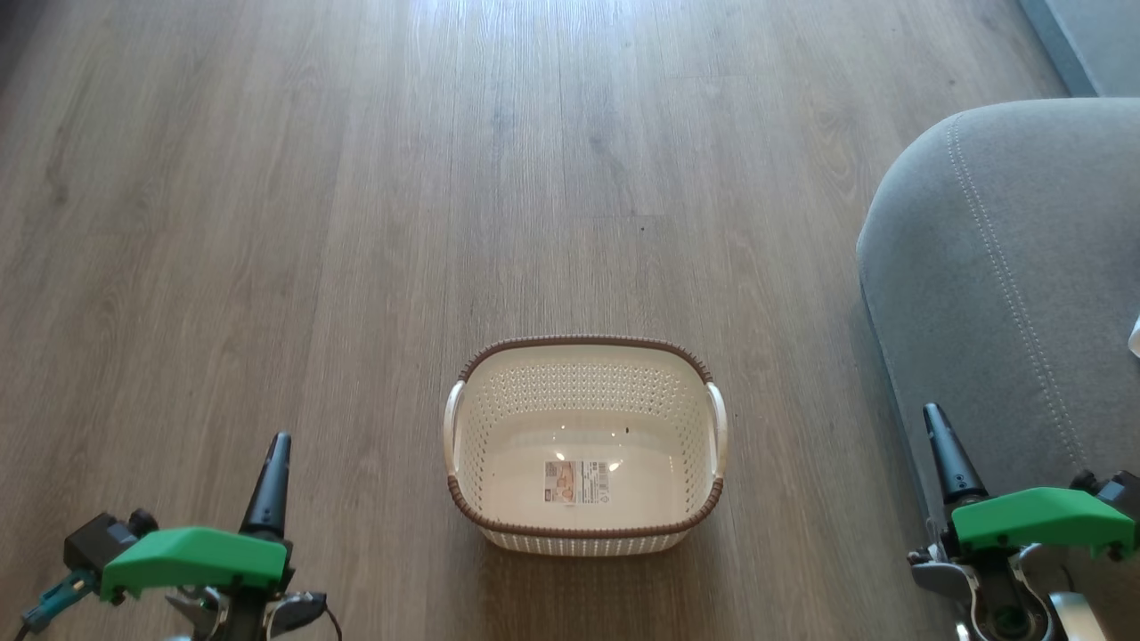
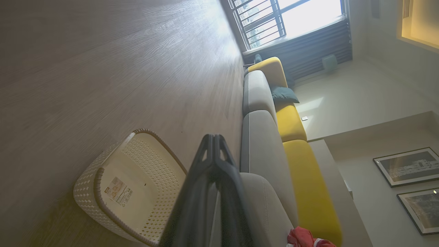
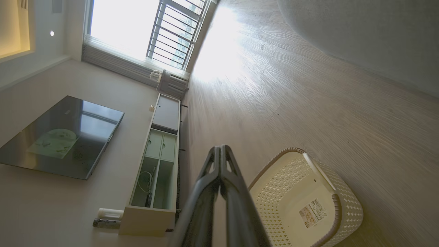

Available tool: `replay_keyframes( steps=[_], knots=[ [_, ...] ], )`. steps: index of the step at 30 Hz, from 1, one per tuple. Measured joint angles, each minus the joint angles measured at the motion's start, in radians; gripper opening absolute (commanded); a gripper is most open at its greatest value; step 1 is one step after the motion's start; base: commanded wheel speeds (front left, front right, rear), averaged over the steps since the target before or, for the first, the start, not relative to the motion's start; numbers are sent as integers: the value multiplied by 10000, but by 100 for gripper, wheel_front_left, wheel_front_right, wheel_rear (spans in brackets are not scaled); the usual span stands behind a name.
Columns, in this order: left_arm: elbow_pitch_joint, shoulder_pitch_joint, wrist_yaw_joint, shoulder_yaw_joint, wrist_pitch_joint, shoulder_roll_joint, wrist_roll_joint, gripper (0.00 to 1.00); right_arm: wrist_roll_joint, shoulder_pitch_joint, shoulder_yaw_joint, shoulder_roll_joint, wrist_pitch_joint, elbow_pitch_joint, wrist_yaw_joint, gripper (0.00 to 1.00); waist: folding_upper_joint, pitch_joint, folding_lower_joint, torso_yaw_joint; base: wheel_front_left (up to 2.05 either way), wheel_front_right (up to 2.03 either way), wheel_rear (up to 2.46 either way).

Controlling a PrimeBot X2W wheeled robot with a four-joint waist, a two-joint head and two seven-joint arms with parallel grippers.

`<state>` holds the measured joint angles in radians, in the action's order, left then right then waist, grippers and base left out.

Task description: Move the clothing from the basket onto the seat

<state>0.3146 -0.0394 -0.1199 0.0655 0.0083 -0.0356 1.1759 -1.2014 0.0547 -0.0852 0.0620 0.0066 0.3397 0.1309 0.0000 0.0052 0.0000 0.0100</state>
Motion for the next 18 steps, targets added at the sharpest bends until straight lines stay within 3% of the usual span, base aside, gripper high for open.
replay_keyframes(
  steps=[18],
  knots=[
    [-146,-71,-4,42,477,-2,2088,0,-1962,10,-217,-71,504,-270,-2,0,0,-11,0,-50,0,0,0]
  ],
)
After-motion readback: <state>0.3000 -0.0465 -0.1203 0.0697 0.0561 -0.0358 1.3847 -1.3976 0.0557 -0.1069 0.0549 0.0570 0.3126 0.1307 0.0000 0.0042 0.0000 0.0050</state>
